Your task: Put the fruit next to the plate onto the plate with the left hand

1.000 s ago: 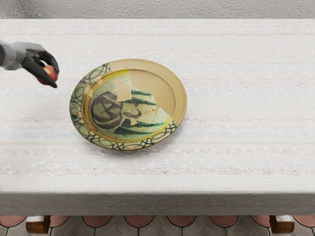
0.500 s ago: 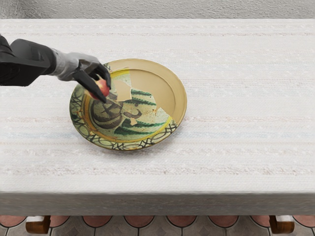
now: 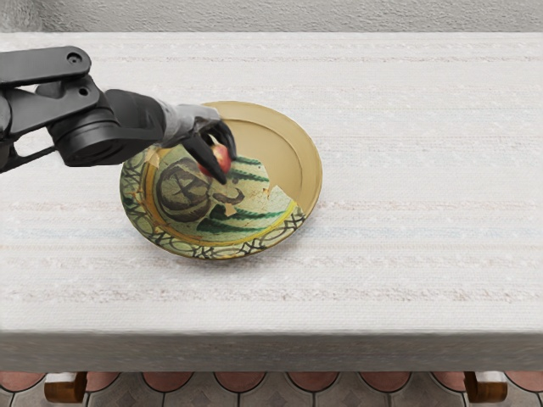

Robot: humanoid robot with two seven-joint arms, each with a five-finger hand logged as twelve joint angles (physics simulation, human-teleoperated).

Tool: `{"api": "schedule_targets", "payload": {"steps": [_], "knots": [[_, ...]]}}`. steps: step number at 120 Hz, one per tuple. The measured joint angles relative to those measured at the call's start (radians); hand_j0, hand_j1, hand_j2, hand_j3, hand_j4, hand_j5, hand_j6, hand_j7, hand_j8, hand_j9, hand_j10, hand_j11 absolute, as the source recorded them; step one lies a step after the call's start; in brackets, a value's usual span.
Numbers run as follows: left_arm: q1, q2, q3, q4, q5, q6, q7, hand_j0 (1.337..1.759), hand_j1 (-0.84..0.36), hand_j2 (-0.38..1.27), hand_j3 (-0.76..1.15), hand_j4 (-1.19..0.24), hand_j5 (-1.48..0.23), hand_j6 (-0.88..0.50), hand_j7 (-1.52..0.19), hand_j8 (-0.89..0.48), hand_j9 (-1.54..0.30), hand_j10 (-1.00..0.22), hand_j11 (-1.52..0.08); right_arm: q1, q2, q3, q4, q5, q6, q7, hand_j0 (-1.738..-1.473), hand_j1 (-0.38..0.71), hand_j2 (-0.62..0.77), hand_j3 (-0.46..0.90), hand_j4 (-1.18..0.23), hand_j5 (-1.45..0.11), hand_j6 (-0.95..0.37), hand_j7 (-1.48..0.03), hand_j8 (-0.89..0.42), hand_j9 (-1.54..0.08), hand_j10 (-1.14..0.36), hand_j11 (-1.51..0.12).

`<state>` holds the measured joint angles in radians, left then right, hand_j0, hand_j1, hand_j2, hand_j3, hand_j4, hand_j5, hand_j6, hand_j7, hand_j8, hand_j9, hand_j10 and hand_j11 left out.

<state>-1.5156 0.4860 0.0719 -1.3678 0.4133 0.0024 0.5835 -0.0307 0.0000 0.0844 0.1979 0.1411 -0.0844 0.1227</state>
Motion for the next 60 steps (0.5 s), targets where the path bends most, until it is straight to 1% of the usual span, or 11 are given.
{"api": "schedule_targets", "payload": {"steps": [12,22,27,45,60], "knots": [[0.002,-0.017,0.012,0.004,0.011,0.034,0.006,1.645,-0.37,0.26,0.0,-0.77,-0.98,-0.46,-0.98,-0.36,-1.02,-0.58,-1.07,0.0,0.0,0.0,0.0,0.0,0.0,0.0,-1.658,-0.31,-0.01,0.0,-0.04,-0.05,-0.04,-0.05,-0.04,-0.05,-0.04,-0.05],[0.002,-0.021,0.016,0.005,0.013,0.047,0.015,1.649,-0.32,0.21,0.0,-0.7,-0.89,-0.51,-0.89,-0.42,-0.91,-0.62,-0.95,0.0,0.0,0.0,0.0,0.0,0.0,0.0,-1.658,-0.31,-0.01,0.0,-0.03,-0.05,-0.04,-0.05,-0.04,-0.05,-0.03,-0.05],[0.0,-0.022,0.018,0.005,0.013,0.051,0.019,1.651,-0.3,0.19,0.0,-0.66,-0.83,-0.52,-0.83,-0.43,-0.85,-0.63,-0.89,0.0,0.0,0.0,0.0,0.0,0.0,0.0,-1.658,-0.31,-0.01,0.0,-0.03,-0.05,-0.04,-0.05,-0.03,-0.05,-0.03,-0.05],[-0.002,-0.03,0.019,0.002,0.01,0.084,0.025,1.655,-0.14,0.12,0.0,-0.47,-0.6,-0.4,-0.6,-0.36,-0.61,-0.46,-0.62,0.0,0.0,-0.001,0.0,0.0,0.0,0.001,-1.658,-0.31,-0.01,0.0,-0.03,-0.05,-0.04,-0.05,-0.03,-0.05,-0.03,-0.05],[-0.002,-0.03,0.018,0.001,0.006,0.093,0.027,1.656,-0.06,0.09,0.0,-0.37,-0.47,-0.33,-0.47,-0.31,-0.48,-0.36,-0.49,0.0,0.0,-0.001,0.0,0.0,0.0,0.001,-1.658,-0.31,-0.01,0.0,-0.04,-0.05,-0.04,-0.05,-0.04,-0.05,-0.03,-0.05]]}}
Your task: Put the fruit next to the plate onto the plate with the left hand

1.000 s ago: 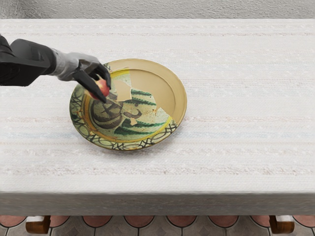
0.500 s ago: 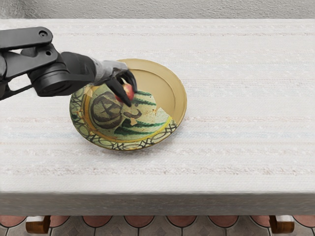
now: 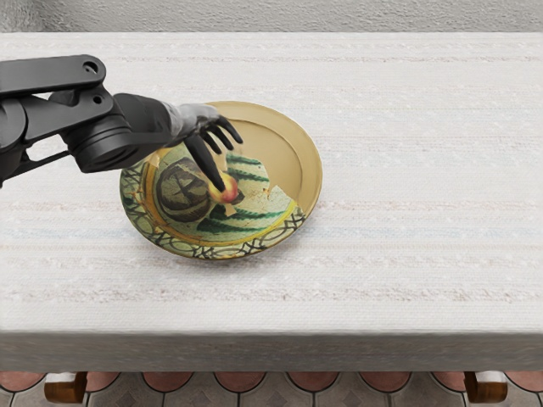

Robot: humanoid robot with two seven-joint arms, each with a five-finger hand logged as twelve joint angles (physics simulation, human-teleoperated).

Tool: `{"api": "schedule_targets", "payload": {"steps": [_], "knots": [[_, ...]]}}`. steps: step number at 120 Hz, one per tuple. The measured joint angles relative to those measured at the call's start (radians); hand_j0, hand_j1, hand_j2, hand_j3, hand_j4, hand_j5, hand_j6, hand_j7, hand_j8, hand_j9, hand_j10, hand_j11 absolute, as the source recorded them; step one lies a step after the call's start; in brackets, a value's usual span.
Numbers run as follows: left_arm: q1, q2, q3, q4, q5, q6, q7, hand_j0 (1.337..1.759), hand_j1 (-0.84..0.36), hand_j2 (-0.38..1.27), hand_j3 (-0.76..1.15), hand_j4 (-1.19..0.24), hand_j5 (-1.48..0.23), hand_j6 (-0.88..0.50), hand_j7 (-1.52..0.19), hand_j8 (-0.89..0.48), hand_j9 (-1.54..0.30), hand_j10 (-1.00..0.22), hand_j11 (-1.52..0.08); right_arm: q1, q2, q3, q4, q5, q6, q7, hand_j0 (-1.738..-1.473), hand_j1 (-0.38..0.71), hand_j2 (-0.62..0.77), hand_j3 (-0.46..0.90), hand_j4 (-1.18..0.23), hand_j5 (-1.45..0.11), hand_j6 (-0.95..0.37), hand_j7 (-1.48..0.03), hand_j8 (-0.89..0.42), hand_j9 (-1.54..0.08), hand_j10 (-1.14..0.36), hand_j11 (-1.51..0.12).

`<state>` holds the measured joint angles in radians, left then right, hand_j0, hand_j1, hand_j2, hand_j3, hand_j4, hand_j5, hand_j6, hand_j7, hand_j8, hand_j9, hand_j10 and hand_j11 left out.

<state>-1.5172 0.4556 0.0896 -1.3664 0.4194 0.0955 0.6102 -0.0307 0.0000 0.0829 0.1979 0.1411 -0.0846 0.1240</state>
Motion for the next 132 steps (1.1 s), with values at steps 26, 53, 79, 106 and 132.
{"api": "schedule_targets", "payload": {"steps": [26,53,79,106,132], "knots": [[0.013,0.009,-0.016,-0.002,-0.004,-0.005,0.001,1.657,0.01,0.06,0.0,-0.29,-0.38,-0.28,-0.38,-0.27,-0.38,-0.29,-0.38,0.0,0.0,0.0,0.0,0.0,0.0,0.0,-1.658,-0.31,-0.01,0.0,-0.04,-0.05,-0.04,-0.05,-0.03,-0.05,-0.03,-0.05],[0.176,0.158,-0.255,0.001,-0.007,-0.279,-0.029,1.658,0.04,0.06,0.0,-0.27,-0.34,-0.26,-0.34,-0.26,-0.34,-0.27,-0.35,0.0,0.0,-0.001,0.0,0.0,0.0,0.0,-1.658,-0.31,-0.01,0.0,-0.03,-0.05,-0.04,-0.05,-0.03,-0.05,-0.03,-0.05],[0.245,0.324,-0.403,0.006,-0.175,-0.608,-0.104,1.658,0.04,0.05,0.0,-0.26,-0.33,-0.26,-0.33,-0.25,-0.33,-0.26,-0.33,0.0,0.0,-0.001,0.0,0.0,0.0,0.0,-1.658,-0.31,-0.01,0.0,-0.03,-0.05,-0.03,-0.05,-0.03,-0.05,-0.03,-0.05],[0.38,0.37,-0.499,0.111,-0.298,-0.695,-0.122,1.658,0.05,0.05,0.0,-0.25,-0.33,-0.25,-0.33,-0.25,-0.33,-0.25,-0.33,0.0,0.0,-0.001,0.0,0.0,0.0,0.0,-1.658,-0.31,-0.01,0.0,-0.03,-0.05,-0.03,-0.05,-0.03,-0.05,-0.03,-0.05],[0.43,0.391,-0.548,0.237,-0.358,-0.705,-0.121,1.658,0.05,0.05,0.0,-0.25,-0.33,-0.25,-0.33,-0.25,-0.33,-0.25,-0.33,0.0,0.0,0.0,0.0,0.0,0.0,0.0,-1.658,-0.31,-0.01,0.0,-0.03,-0.05,-0.03,-0.05,-0.03,-0.05,-0.03,-0.05]]}}
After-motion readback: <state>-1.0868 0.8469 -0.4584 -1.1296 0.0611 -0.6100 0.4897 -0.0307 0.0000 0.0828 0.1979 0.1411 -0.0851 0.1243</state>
